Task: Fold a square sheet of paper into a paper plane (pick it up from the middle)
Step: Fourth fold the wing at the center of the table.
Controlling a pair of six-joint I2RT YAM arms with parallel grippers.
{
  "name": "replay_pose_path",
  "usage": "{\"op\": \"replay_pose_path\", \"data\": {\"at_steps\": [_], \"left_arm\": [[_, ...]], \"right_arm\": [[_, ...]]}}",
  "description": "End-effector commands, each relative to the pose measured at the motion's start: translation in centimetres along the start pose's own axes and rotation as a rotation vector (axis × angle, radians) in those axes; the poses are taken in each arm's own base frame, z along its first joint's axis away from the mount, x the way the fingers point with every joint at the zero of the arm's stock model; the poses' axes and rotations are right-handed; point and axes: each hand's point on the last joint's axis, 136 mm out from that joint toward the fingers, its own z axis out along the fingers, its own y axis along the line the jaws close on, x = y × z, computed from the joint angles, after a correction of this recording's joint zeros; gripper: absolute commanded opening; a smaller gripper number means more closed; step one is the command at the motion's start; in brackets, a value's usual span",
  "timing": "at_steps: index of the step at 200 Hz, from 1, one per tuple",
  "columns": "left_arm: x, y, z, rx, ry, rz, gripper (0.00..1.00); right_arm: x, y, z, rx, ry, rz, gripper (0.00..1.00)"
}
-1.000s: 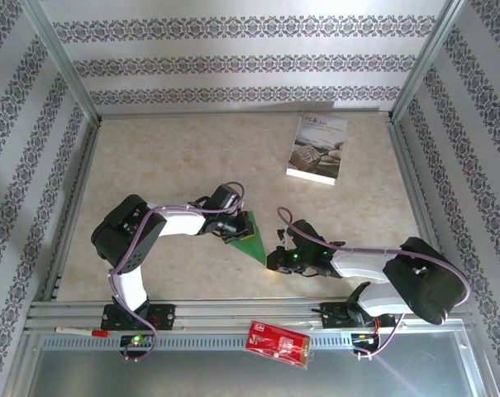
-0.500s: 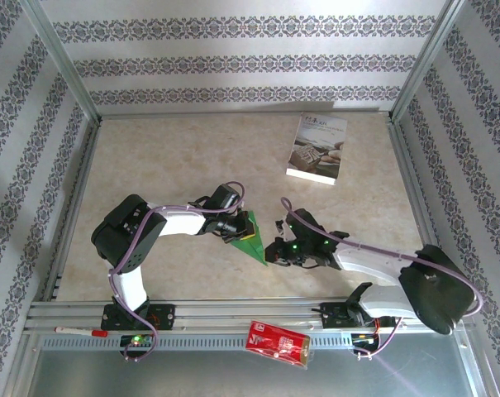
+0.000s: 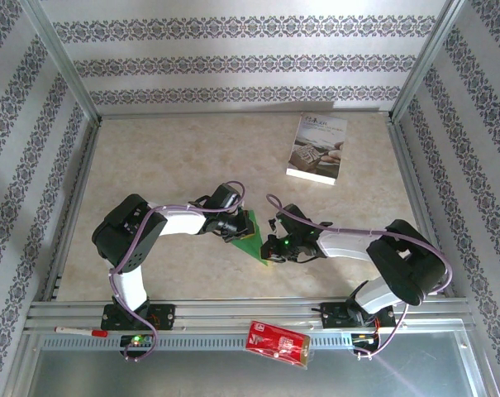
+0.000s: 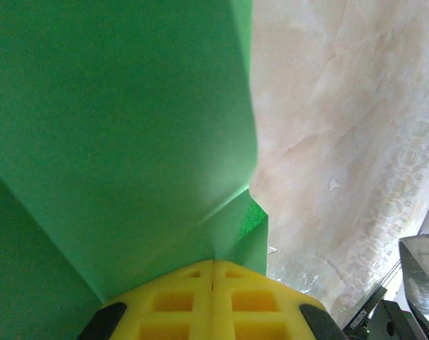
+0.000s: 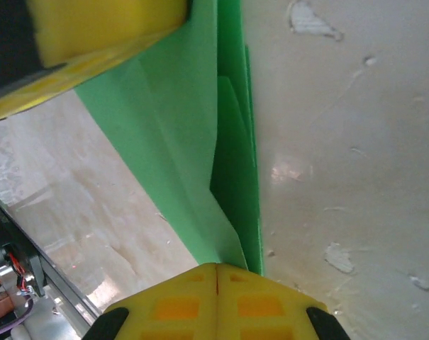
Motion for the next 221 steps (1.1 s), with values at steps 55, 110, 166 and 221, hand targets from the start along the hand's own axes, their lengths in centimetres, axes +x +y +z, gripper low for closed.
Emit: {"op": "replay_pose_path", "data": {"at_steps": [55, 110, 166, 221], "left_arm": [[0.1, 4.5, 0.5, -0.196, -0.012, -0.036, 0.00], [-1.7, -0.8, -1.3, -0.100, -0.044, 0.012, 0.16], [1.8, -2.4, -4.0, -0.002, -0.049, -0.026, 0.15], [5.8, -4.0, -2.5, 0.062, 0.055, -0.007, 0.00]], "right_arm": [[1.7, -4.2, 0.4, 0.085, 0.017, 0.046, 0.00], [3.1, -6.5, 0.5, 0.142, 0.024, 0.129, 0.00], [3.0, -6.7, 0.5, 0.139, 0.003, 0.174, 0.00], [3.2, -7.1, 0.5, 0.153, 0.007, 0.181, 0.00]]}}
